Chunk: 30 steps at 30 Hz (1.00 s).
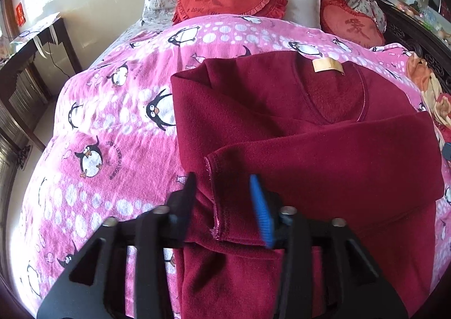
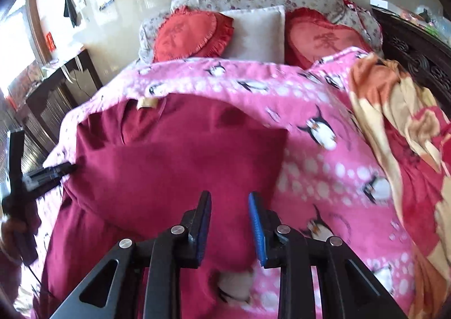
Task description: Fold small clothes
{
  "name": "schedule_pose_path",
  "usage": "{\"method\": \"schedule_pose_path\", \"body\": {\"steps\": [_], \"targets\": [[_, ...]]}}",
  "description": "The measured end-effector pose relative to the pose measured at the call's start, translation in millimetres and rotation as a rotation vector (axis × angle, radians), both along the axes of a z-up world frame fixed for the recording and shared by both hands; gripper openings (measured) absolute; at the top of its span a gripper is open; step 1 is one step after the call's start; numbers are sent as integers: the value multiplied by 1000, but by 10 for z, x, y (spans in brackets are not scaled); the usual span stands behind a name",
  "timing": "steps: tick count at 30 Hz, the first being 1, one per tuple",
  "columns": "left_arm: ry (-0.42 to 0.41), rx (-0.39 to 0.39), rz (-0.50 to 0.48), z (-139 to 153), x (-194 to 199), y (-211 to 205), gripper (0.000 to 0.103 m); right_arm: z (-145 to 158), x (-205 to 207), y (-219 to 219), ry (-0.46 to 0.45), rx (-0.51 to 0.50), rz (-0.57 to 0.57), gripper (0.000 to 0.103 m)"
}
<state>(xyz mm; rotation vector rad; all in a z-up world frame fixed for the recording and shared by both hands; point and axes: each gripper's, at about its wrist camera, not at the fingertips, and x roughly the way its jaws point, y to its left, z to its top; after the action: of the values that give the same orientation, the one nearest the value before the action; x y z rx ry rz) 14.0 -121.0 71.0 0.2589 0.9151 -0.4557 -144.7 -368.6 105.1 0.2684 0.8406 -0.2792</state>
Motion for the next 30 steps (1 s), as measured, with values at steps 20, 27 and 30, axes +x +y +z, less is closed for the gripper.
{"method": "schedule_pose_path", "body": {"steps": [20, 27, 30], "targets": [[84, -38, 57, -146, 23, 257, 57, -126, 70, 33, 36, 19, -84, 27], [84, -40, 59, -6, -219, 417, 57, -436, -41, 152, 120, -30, -79, 27], [84, -44, 47, 56, -349, 496, 57, -327, -70, 192, 113, -20, -96, 28]]}}
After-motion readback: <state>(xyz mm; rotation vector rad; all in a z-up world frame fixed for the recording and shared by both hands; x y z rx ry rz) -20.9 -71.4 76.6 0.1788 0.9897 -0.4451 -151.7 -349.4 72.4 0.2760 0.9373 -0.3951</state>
